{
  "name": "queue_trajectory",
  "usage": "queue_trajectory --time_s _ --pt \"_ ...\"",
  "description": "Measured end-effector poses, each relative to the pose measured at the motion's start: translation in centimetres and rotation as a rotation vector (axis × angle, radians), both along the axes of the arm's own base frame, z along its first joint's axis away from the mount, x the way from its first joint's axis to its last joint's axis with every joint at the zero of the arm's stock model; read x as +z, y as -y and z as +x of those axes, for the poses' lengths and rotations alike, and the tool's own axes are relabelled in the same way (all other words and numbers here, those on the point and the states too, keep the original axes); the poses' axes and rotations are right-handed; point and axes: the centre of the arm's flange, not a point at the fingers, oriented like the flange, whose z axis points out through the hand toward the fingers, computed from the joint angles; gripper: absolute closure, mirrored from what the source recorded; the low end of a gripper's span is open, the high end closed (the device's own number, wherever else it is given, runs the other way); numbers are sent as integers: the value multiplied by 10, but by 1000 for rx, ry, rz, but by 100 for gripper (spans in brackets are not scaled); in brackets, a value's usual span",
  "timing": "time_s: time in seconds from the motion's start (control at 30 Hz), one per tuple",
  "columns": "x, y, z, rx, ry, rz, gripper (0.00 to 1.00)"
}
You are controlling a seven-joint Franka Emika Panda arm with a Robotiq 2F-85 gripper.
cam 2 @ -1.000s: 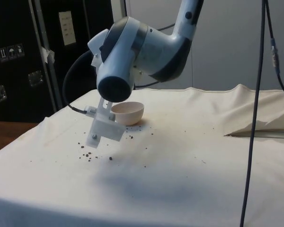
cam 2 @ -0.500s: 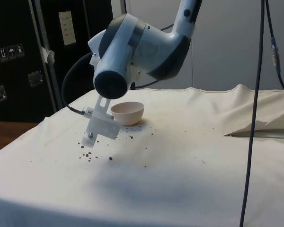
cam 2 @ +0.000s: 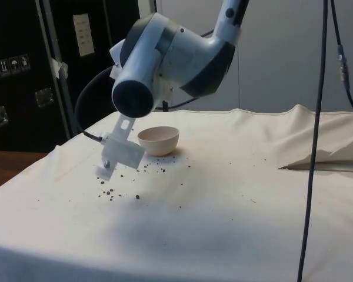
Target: Pour the coffee beans from the cup into the bowl.
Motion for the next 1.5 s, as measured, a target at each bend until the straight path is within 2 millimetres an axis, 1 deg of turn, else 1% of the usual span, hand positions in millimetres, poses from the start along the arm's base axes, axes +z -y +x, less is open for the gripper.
queue_trajectory --time_s 0.27,1.13,1.5 --pt "2 0 1 -7 3 47 97" --pt "-2 -1 0 -50 2 192 97" --pt "2 -2 -4 -87 9 254 97"
